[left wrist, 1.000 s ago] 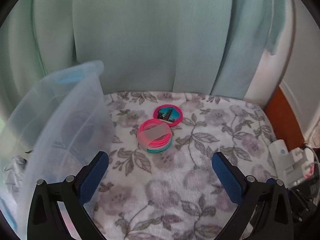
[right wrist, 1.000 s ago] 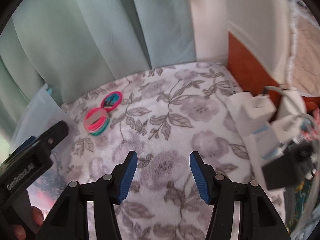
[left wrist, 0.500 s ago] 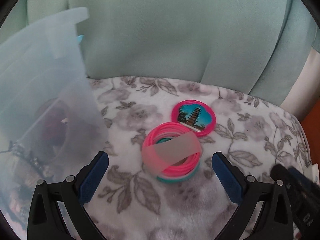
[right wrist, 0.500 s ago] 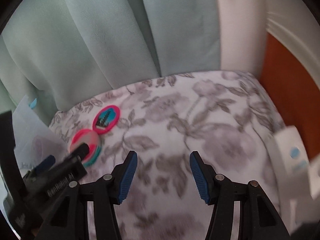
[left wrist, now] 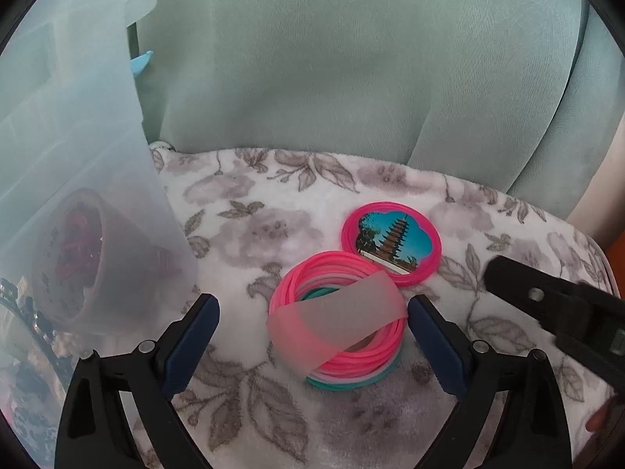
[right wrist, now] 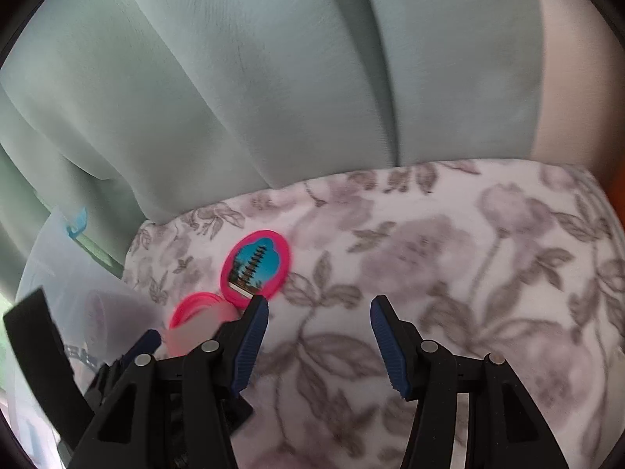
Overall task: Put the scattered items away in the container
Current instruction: 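Grasp the pink hair tie bundle with the left tool while the right tool reaches the mirror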
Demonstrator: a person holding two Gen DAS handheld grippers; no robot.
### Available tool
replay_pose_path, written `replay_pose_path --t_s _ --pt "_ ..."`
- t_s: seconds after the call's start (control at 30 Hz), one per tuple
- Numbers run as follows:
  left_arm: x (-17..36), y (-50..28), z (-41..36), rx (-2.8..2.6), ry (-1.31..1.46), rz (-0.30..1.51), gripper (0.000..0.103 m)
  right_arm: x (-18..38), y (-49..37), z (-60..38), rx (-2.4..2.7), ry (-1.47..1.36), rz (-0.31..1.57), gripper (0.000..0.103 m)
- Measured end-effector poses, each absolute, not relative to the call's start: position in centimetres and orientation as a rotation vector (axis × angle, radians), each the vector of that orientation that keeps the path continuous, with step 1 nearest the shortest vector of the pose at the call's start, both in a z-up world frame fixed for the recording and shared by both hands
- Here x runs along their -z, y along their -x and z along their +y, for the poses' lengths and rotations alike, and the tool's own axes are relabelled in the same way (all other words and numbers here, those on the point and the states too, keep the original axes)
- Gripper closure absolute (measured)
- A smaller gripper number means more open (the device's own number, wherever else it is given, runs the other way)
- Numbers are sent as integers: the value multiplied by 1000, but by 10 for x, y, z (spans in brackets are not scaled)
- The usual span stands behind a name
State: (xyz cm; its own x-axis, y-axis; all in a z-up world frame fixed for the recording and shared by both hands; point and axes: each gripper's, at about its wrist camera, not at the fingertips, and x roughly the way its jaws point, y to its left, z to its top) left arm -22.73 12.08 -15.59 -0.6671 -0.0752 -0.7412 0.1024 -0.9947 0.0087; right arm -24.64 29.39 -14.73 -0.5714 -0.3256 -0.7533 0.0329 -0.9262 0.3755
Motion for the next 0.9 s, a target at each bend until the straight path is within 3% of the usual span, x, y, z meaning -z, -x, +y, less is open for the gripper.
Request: replay_pose_path --t_s 0.23,0.37,0.63,0.77,0.83,0.9 --pt "152 224 130 2823 -1199 31 33 148 266 266 2478 -1328 -359 40" --pt "152 226 128 2829 -1203 40 34 150 273 264 2470 -1337 -335 40" --pt "163 241 122 2764 -1330 68 22 157 274 277 2488 -1364 -397 40" --pt "163 249 116 2769 -1340 117 22 158 276 278 2484 -1367 -395 40" --pt "161 250 118 2779 -1322 102 29 158 277 279 2485 -1370 -397 40" --pt "160 251 118 2781 -1312 100 29 158 278 280 2483 -1372 -400 40"
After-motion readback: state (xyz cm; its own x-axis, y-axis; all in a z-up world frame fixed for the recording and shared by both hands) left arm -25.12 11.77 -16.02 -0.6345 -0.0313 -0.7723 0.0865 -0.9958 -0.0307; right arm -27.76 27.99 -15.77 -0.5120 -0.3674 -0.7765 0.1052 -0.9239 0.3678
